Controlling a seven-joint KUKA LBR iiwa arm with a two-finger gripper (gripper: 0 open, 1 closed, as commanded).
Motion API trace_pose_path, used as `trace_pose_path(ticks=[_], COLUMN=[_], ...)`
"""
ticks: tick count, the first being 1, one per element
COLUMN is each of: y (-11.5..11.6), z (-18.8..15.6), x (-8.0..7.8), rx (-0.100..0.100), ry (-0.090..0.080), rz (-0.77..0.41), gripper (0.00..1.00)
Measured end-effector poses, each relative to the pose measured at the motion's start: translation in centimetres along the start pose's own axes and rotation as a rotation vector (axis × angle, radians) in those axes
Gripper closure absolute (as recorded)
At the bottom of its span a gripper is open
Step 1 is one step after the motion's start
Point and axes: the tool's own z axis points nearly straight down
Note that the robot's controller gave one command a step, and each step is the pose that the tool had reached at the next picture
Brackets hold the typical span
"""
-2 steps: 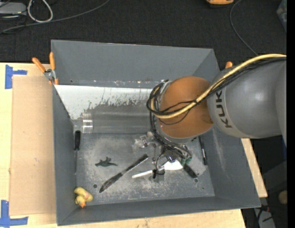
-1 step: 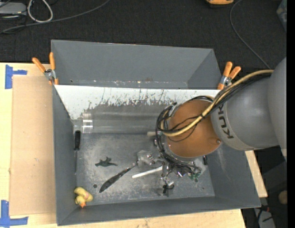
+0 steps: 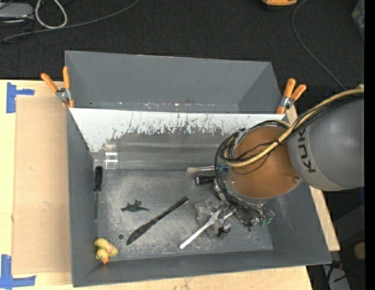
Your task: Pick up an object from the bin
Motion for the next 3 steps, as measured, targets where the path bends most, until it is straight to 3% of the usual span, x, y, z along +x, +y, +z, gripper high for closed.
trace_pose_path(ticks=[2,3], y=[0.0,0.2], z=[-0.5,-2.7], x=[0.0,0.1], rx=[-0.001,-0.003], ry=[-0.001,0.003], rz=[0.004,0.006], gripper=[1.00,1.00])
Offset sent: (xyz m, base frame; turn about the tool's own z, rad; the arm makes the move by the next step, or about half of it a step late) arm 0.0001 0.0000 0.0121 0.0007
